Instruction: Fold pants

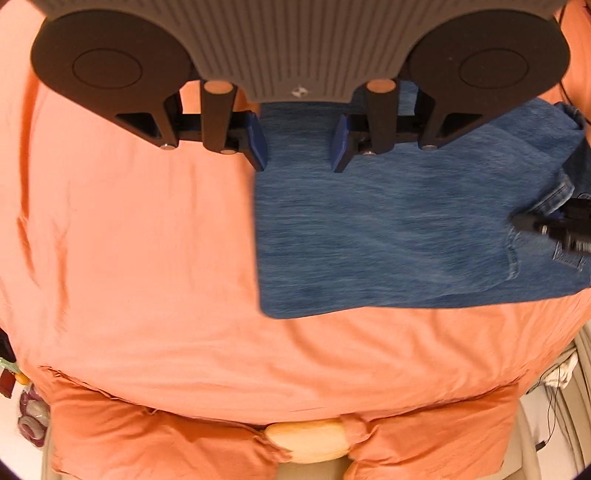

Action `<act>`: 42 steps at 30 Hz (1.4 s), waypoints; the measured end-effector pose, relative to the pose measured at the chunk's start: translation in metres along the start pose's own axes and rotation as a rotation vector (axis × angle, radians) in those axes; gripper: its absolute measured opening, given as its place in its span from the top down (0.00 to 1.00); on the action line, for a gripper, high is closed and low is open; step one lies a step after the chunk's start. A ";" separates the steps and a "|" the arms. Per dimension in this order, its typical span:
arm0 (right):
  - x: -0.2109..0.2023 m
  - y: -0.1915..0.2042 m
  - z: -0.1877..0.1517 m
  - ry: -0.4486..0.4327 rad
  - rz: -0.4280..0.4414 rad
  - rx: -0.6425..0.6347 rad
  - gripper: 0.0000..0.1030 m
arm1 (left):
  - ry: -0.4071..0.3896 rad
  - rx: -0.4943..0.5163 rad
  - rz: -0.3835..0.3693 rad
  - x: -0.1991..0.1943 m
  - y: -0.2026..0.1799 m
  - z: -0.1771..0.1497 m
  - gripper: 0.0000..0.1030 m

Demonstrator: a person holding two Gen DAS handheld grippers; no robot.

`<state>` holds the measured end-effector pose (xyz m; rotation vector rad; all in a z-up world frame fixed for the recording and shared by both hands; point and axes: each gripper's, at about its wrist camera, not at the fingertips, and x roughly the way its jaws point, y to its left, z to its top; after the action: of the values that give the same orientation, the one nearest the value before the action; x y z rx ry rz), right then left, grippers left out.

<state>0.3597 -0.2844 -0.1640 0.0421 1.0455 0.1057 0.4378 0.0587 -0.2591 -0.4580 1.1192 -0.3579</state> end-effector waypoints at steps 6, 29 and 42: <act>-0.001 -0.015 0.002 -0.043 0.027 -0.037 0.92 | -0.160 0.326 0.006 -0.044 -0.051 -0.003 0.90; 0.006 -0.013 0.000 -0.032 0.000 -0.145 0.95 | -0.056 0.405 0.121 -0.010 -0.038 0.020 0.73; 0.089 0.025 0.074 -0.044 -0.027 -0.178 0.92 | -0.042 0.385 0.134 0.062 -0.063 0.043 0.77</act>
<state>0.4664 -0.2491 -0.2010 -0.1305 0.9888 0.1725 0.4992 -0.0186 -0.2586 -0.0496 1.0049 -0.4324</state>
